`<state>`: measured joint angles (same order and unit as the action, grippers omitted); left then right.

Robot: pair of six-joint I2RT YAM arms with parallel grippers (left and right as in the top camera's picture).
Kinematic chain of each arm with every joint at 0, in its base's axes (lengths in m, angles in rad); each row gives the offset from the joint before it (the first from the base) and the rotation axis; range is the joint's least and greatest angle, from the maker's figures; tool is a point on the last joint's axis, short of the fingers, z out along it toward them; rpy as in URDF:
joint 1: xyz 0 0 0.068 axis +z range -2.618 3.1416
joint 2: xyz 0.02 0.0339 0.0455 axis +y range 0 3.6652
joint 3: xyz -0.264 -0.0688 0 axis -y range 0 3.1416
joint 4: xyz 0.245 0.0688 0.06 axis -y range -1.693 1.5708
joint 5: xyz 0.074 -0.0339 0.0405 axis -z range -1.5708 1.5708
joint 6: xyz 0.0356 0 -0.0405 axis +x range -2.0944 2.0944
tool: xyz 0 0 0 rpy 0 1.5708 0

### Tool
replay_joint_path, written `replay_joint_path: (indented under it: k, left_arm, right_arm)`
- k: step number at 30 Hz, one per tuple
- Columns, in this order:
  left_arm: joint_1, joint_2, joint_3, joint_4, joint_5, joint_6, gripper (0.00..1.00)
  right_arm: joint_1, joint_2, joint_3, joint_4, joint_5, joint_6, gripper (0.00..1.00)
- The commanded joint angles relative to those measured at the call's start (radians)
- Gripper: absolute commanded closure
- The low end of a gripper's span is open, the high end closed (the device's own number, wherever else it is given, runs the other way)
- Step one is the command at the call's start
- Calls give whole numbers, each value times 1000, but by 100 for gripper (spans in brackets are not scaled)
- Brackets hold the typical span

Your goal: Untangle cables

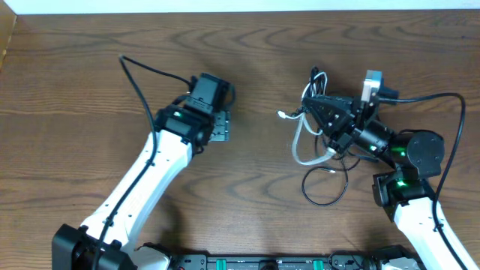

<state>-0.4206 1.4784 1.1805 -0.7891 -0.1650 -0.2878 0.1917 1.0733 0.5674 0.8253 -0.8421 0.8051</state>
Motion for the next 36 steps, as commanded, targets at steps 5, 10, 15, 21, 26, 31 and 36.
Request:
replay_joint_path:
  k: [5, 10, 15, 21, 26, 31, 36]
  left_arm:
    - [36, 3, 21, 14, 83, 14, 24]
    - [36, -15, 21, 66, 201, 90, 24]
    - [36, -69, 21, 135, 340, 178, 24]
    - [36, -121, 21, 242, 568, 202, 24]
    - [36, -128, 21, 341, 777, 201, 23]
    - [35, -128, 21, 355, 813, 201, 23]
    - [35, -128, 21, 355, 807, 203, 23]
  right_arm:
    - [-16, 0, 10, -4, -2, -6, 99]
    - [-16, 0, 10, -77, 16, -45, 99]
    - [-16, 0, 10, -183, 68, -52, 99]
    - [-13, 0, 10, -198, 121, -16, 99]
    - [-13, 0, 10, -197, 126, 15, 99]
    - [-10, 0, 10, -189, 126, 33, 99]
    - [16, 0, 10, -184, 96, 11, 99]
